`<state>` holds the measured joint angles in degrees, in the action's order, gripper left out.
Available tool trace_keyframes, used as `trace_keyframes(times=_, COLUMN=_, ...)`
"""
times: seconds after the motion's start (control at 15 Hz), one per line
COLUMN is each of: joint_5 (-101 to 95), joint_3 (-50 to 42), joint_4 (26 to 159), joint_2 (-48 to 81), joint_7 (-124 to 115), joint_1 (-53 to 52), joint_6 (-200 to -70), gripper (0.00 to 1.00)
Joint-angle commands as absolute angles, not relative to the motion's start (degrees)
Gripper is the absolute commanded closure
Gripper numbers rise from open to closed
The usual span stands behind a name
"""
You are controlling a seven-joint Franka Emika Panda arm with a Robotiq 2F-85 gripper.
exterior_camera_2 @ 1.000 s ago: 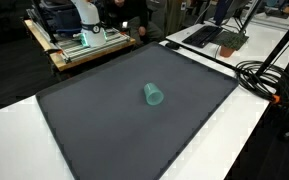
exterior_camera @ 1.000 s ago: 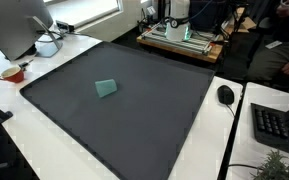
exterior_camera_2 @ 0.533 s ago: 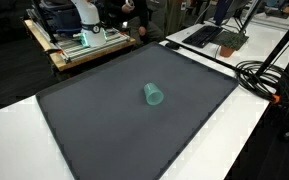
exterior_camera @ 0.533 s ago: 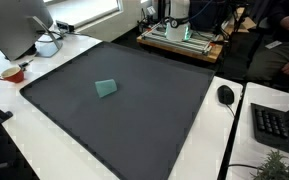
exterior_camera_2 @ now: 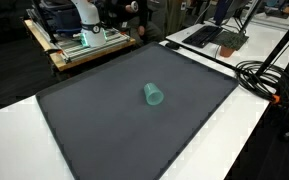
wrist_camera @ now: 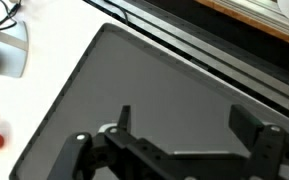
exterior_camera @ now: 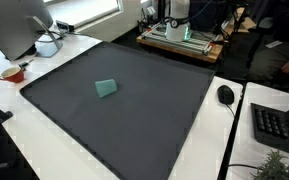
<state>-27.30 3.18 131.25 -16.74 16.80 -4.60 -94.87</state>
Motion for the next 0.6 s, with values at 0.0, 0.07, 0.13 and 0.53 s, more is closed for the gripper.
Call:
trace_keyframes(times=0.0, joint_5=-27.48, joint_3=3.79, joint_4=129.19, joint_2=-12.41, joint_7=24.25, joint_1=-6.30, joint_6=-91.47, gripper=0.00)
trace_keyframes(times=0.07, joint_5=-28.77, joint_3=4.56, joint_4=128.43, joint_2=-10.80, joint_7=23.65, joint_1=-6.30, joint_6=-88.34, gripper=0.00)
trace_keyframes(times=0.13, joint_5=-27.38, joint_3=3.70, joint_4=130.79, joint_2=-13.89, joint_7=21.64, joint_1=-5.99, joint_6=-92.42, gripper=0.00)
trace_keyframes(times=0.53, joint_5=-28.89, joint_3=5.35, joint_4=131.38, joint_2=-10.60, joint_7=29.01, joint_1=-7.84, joint_6=-91.58, gripper=0.00)
